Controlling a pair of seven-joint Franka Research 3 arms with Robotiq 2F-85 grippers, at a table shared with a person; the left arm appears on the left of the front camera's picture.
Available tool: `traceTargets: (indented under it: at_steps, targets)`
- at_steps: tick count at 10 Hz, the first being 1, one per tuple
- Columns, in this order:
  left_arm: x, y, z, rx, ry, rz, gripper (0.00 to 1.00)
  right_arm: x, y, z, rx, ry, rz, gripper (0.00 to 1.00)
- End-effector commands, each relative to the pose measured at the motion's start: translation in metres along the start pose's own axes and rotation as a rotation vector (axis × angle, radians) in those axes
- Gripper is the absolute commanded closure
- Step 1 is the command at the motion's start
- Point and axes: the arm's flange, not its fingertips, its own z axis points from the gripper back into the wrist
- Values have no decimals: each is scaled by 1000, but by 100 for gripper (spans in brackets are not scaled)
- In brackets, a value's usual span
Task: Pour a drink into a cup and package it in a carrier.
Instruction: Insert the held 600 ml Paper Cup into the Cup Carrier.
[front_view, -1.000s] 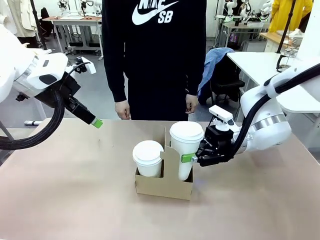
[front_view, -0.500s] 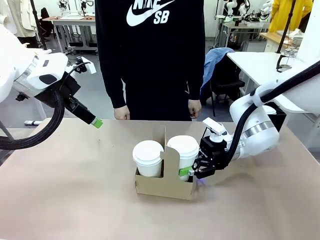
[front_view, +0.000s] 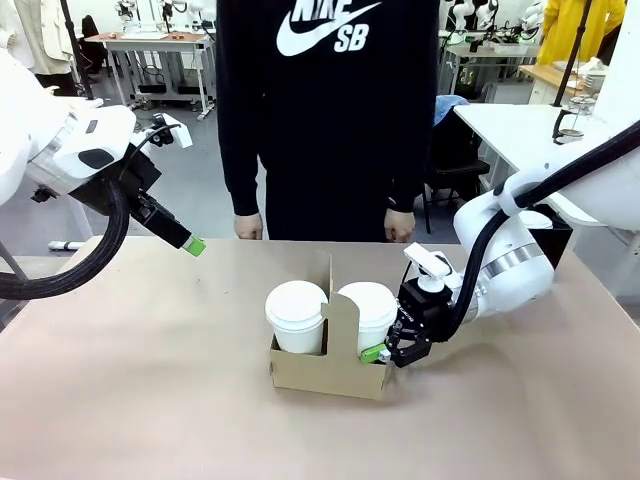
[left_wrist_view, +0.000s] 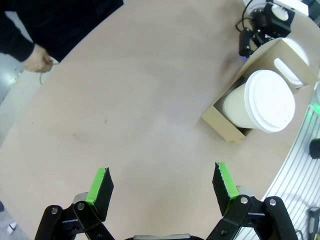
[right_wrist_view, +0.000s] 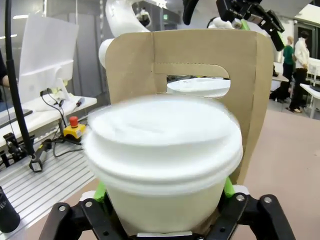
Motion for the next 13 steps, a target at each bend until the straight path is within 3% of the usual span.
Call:
traceTargets:
  at_steps: [1,5,9,11,13]
  targets:
    - [0,-2,1,1,-6,13,0,9,1,4,-11,52,67,0]
    - [0,-2,1,1,-6,13,0,33,6,31,-59,113,44,0]
    - [0,-2,1,1,-6,13,0,48,25,72,-105,181,-66,0]
    - [0,-2,1,1,-6,13,0,62,46,103,-233,190,-77,0]
    - [0,-2,1,1,-6,13,0,77,85,140,-519,250,-145,0]
